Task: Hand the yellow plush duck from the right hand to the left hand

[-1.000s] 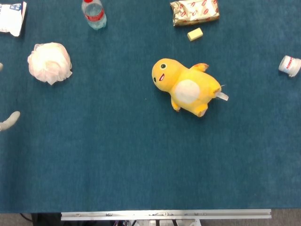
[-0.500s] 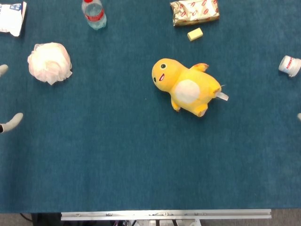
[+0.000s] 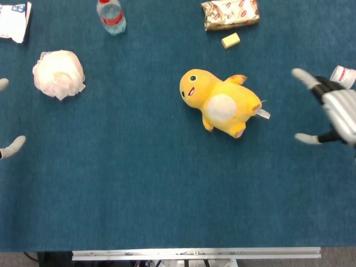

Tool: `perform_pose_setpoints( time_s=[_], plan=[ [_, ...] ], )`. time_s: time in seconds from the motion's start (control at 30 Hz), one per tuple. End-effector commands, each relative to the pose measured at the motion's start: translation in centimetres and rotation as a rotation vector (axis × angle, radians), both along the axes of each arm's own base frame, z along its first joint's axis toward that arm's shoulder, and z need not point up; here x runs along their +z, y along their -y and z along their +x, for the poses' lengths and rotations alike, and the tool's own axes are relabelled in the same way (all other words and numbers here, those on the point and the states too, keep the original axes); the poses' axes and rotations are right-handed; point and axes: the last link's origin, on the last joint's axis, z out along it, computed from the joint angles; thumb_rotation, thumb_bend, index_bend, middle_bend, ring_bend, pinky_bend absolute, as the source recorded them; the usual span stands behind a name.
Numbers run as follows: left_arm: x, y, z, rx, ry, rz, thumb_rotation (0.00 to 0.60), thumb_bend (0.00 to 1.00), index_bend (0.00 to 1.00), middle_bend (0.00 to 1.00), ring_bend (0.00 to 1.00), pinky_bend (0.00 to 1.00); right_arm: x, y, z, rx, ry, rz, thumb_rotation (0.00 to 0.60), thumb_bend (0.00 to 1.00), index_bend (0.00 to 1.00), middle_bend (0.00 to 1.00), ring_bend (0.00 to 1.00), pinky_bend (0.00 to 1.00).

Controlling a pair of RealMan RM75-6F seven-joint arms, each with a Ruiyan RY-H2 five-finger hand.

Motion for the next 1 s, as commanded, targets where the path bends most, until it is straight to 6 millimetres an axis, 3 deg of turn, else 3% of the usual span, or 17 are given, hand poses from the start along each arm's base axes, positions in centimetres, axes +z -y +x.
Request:
perform_pose_setpoints(
  time_s=[0.03, 0.57, 0.77, 0.83, 1.0],
  plan=[
    [0.2, 0.2, -0.1, 0.002, -0.001, 0.004, 0.600, 0.17, 0.12, 0.07, 0.00, 0.16, -2.2, 1.2, 1.1, 0.022, -0.009, 0.040, 0.600, 0.08, 0.04, 0.14, 0.14, 0.22],
    [1.2, 1.2, -0.9, 0.032, 0.002, 0.023, 0.600, 0.17, 0.12, 0.06, 0.00, 0.16, -10.3, 4.2, 3.0, 0.029, -0.077, 0.099, 0.600, 0.08, 0.04, 0.14, 0.14, 0.22],
    [1.7, 1.5, -1.2, 0.042, 0.003, 0.033, 0.600, 0.17, 0.12, 0.06, 0.00, 0.16, -13.3, 4.8, 4.7, 0.071, -0.091, 0.091, 0.600, 0.10, 0.04, 0.16, 0.14, 0.22],
    [1.7, 1.5, -1.2, 0.044, 0.006, 0.034, 0.600, 0.17, 0.12, 0.06, 0.00, 0.16, -13.9, 5.0, 5.0, 0.090, -0.103, 0.070, 0.600, 0.15, 0.09, 0.20, 0.16, 0.26],
    [1.8, 1.6, -1.2, 0.043, 0.010, 0.035, 0.600, 0.17, 0.12, 0.06, 0.00, 0.16, -15.8, 5.5, 5.8, 0.142, -0.140, -0.029, 0.600, 0.38, 0.41, 0.37, 0.36, 0.49]
  ],
)
